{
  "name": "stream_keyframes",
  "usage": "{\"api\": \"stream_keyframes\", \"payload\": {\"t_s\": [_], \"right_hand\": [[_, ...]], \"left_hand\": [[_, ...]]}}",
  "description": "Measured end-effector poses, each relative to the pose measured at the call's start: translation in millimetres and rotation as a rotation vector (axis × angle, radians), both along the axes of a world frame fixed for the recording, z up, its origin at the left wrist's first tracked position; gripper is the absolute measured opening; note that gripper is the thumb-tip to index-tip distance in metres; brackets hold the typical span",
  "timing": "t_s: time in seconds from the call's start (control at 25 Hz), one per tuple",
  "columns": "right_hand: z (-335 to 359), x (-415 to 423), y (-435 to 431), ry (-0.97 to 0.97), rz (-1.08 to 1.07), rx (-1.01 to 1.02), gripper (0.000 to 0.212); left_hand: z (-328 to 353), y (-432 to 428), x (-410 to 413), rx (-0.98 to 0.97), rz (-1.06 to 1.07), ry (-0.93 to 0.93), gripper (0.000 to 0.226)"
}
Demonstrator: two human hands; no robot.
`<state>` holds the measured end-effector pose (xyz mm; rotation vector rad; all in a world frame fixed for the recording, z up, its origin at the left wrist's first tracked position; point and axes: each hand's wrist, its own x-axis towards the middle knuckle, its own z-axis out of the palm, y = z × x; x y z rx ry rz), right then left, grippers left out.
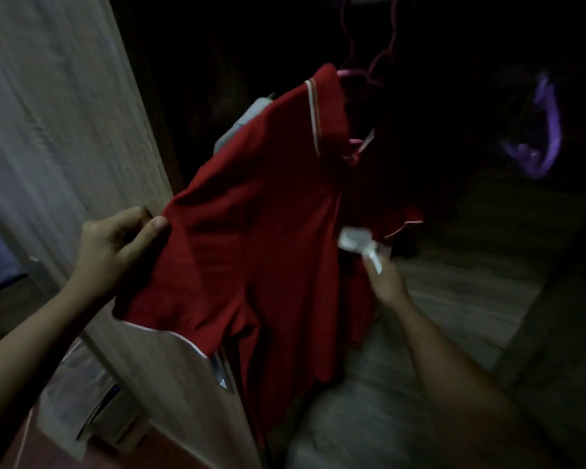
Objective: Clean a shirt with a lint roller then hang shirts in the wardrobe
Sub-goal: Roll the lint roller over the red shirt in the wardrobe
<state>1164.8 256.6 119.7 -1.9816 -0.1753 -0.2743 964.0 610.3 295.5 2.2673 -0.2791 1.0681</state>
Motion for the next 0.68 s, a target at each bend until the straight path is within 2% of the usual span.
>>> {"api": "stream_keyframes", "payload": {"t_s": [0.12,0.16,0.24,0.28,0.32,0.36,0.4,0.48,0.52,0.68], "right_hand": [[-99.7,-41.3,17.1,0.141,0.133,-0.119,0.046],[-117.4,-51.7,24.8,0.191,0.190,-0.106,0.043],[-132.4,-72.1,27.4,0.264,0.272,-0.160,0.039],[-132.5,-81.4,28.7,0.275,0.278,-0.187,0.044],[-130.2,-86.8,28.6,0.263,0.288,-0.204,0.058],[-121.9,-89.9,26.3,0.250,0.275,-0.172,0.071],[-109.6,-86.6,23.3,0.219,0.251,-0.168,0.068],[-53.9,-73.6,20.4,0.179,0.209,-0.153,0.023],[-22.8,-65.3,20.5,0.105,0.184,-0.133,0.011],[98.1,-66.3,21.1,-0.246,0.069,-0.101,0.016]], "left_hand": [[-1.7,0.1,-0.2,-0.009,0.018,0.014,0.029],[-1.8,0.2,0.2,-0.013,0.018,0.015,0.028],[-1.3,0.7,0.2,-0.007,0.027,0.015,0.027],[-0.6,0.4,0.2,0.001,0.029,0.014,0.027],[0.2,0.3,0.3,0.001,0.023,0.016,0.027],[1.0,-0.2,0.5,-0.004,0.013,0.019,0.026],[1.3,-0.8,0.5,-0.009,0.002,0.020,0.026],[1.3,-1.4,-0.2,-0.016,-0.006,0.016,0.026],[1.0,-1.4,-0.2,-0.013,-0.003,0.013,0.026],[2.4,-1.5,-0.8,0.002,0.006,0.010,0.027]]}}
